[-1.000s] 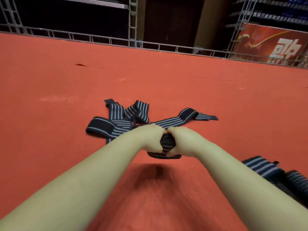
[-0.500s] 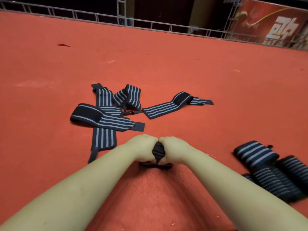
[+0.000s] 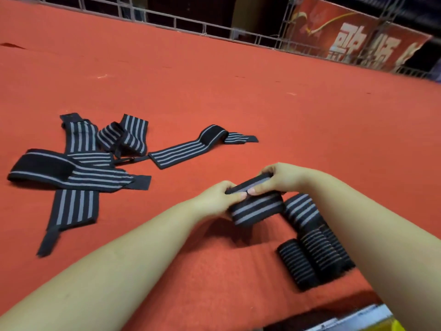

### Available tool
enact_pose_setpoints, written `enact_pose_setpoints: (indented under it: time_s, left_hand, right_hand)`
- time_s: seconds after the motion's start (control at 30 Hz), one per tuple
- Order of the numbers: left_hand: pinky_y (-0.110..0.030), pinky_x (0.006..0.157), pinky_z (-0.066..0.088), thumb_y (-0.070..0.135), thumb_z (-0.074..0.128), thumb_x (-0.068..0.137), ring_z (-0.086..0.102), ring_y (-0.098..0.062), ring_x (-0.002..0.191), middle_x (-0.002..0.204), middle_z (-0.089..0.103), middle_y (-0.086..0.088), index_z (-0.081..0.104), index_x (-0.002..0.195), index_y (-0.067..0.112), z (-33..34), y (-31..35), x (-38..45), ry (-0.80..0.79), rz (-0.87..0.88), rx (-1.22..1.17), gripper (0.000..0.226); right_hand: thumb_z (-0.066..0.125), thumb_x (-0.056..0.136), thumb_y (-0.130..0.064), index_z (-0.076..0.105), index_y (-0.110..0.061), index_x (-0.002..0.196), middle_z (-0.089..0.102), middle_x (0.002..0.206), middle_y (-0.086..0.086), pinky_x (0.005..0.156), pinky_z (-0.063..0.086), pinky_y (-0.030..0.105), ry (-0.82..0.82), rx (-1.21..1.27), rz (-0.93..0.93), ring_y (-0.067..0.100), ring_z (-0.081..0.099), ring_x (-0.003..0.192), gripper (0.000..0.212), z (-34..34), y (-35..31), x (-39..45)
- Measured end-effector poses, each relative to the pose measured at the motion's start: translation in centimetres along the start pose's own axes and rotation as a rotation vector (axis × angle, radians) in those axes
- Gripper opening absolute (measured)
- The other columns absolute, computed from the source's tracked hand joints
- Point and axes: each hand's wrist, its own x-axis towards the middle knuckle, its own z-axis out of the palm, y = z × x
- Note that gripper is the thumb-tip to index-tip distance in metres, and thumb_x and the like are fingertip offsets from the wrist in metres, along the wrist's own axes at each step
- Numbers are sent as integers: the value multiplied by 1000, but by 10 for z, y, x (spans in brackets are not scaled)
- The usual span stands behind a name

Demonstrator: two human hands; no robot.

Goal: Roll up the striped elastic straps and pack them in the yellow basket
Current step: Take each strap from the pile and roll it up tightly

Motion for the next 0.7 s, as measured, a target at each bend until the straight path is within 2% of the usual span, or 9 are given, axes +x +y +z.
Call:
enact_pose_setpoints:
  time_s: [0.07, 0.1, 0.23, 0.4, 0.5, 0.6, 0.7]
  left_hand:
    - [-29, 56, 56, 30, 60, 90, 64, -22, 72, 84, 61, -5, 53, 86, 21, 22, 14, -4, -66, -39, -110, 12]
    - [-27, 55, 56, 24, 57, 93, 62, -18, 69, 82, 59, -4, 51, 85, 19, 32, 15, -3, -104, -42, -138, 10]
    - [-27, 60, 56, 24, 54, 95, 62, -15, 72, 87, 60, -3, 52, 99, 14, 63, 16, 4, -132, -154, -197, 10]
    - [-22, 48, 54, 25, 56, 94, 59, -15, 74, 89, 57, -4, 51, 108, 10, 81, 23, 8, -92, -216, -160, 21]
    - [-29, 53, 55, 30, 57, 92, 62, -25, 77, 99, 59, -12, 52, 113, 6, 86, 25, 10, -33, -235, 0, 32]
    - [-37, 66, 55, 43, 55, 90, 64, -31, 67, 100, 65, -15, 55, 106, 8, 85, 25, 9, 33, -195, 350, 38]
    - [-34, 74, 49, 50, 56, 87, 65, -32, 88, 101, 67, -14, 61, 101, 9, 78, 22, 7, 105, -134, 528, 43]
  right_hand:
    - [77, 69, -50, 59, -20, 82, 60, 76, -8, 66, 43, 24, 2, -70, 71, 11, 58, 75, 37, -2, 27, 2]
    - [76, 68, -53, 59, -20, 84, 59, 77, -9, 70, 42, 25, 3, -105, 98, 13, 58, 79, 41, 0, 39, 3]
    - [75, 69, -55, 59, -18, 88, 59, 81, -7, 75, 41, 27, -6, -155, 156, 17, 59, 87, 44, 3, 67, 3]
    - [78, 67, -53, 60, -15, 103, 64, 100, 1, 74, 46, 28, 13, -241, 183, 20, 59, 90, 55, 2, 73, 2]
    - [75, 66, -59, 59, -13, 113, 64, 109, 4, 84, 50, 33, 73, -374, 191, 23, 59, 97, 68, 6, 72, 4]
    - [70, 69, -64, 57, -14, 114, 61, 104, 2, 77, 48, 32, 106, -505, 211, 24, 56, 94, 69, 11, 66, 2]
    - [67, 73, -62, 55, -15, 118, 57, 111, 3, 76, 44, 32, 174, -602, 185, 24, 55, 102, 66, 16, 55, -3]
